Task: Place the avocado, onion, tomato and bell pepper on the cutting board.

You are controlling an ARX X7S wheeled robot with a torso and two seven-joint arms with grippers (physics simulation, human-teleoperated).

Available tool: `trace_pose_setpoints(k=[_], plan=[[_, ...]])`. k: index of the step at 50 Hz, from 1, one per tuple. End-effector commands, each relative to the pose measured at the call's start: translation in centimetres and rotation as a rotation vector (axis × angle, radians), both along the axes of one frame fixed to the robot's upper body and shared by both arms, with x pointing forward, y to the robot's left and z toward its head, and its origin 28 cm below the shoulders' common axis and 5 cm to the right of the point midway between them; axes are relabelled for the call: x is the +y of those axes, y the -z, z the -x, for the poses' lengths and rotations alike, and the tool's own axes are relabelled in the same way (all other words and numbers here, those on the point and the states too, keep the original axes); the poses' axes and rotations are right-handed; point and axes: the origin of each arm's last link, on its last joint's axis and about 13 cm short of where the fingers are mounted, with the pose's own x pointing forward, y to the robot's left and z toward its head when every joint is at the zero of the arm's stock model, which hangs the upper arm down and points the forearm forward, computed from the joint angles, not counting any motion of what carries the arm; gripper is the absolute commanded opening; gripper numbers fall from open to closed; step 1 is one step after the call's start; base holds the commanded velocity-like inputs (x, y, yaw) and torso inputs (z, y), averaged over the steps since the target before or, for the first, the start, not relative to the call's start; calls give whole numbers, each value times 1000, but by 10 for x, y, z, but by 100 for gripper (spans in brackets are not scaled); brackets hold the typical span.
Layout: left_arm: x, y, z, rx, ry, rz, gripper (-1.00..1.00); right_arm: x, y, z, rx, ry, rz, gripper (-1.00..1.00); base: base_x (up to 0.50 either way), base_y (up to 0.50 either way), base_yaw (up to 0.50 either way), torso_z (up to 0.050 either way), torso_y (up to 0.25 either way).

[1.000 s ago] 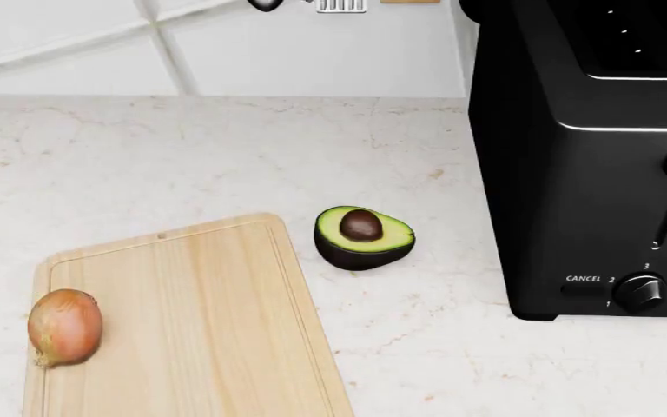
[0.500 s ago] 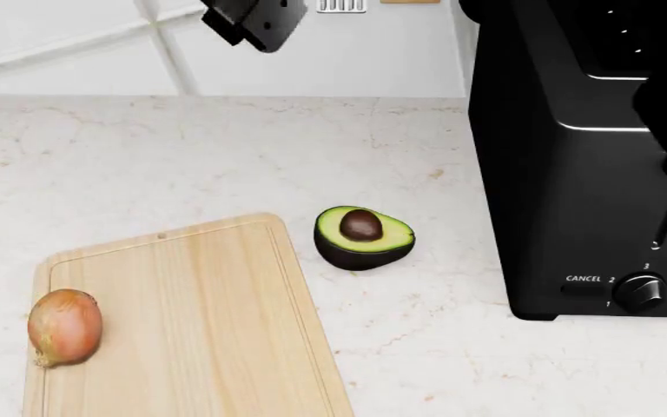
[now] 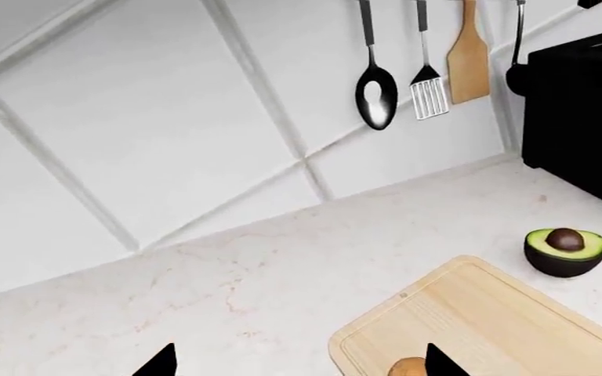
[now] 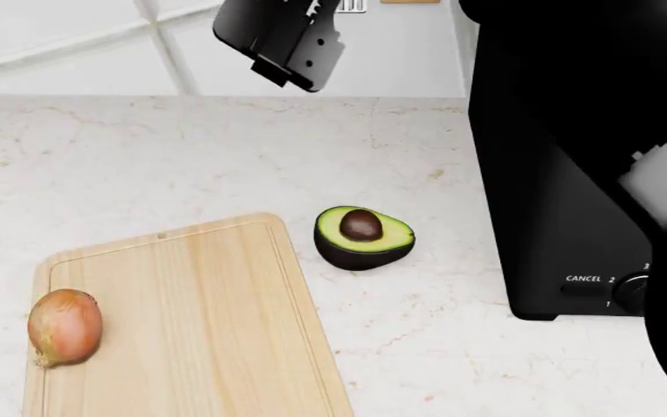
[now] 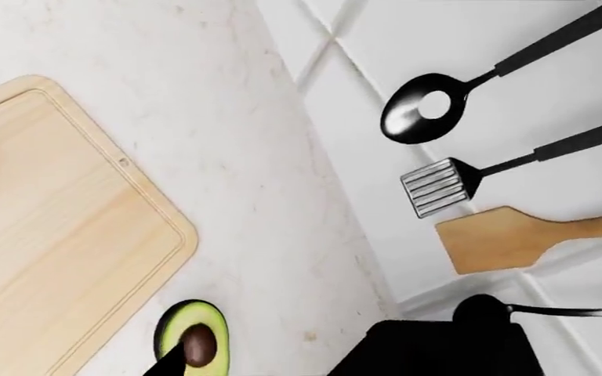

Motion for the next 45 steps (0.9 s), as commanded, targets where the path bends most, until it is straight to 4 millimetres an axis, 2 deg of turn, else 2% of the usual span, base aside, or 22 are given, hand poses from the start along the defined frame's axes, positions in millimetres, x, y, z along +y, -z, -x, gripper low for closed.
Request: trace_pose_setpoints(k=[1, 11, 23, 24, 45], plan=[[-1, -6, -3, -48, 38, -16, 100, 16, 2, -3, 44, -69, 39, 100, 0, 0, 0, 0, 0], [1, -3, -1, -52, 25, -13, 100, 22, 14, -14, 85, -89, 9, 100, 0, 0, 0, 0, 0], [6, 2, -3, -46, 5, 1, 100, 5, 27, -29, 149, -64, -82, 100, 0, 0, 0, 0, 0], [4, 2, -2, -46, 6, -3, 100, -3, 46, -41, 188, -49, -90, 100, 0, 0, 0, 0, 0], [4, 5, -5, -37, -2, -4, 100, -18, 79, -58, 220, -13, -110, 100, 0, 0, 0, 0, 0]])
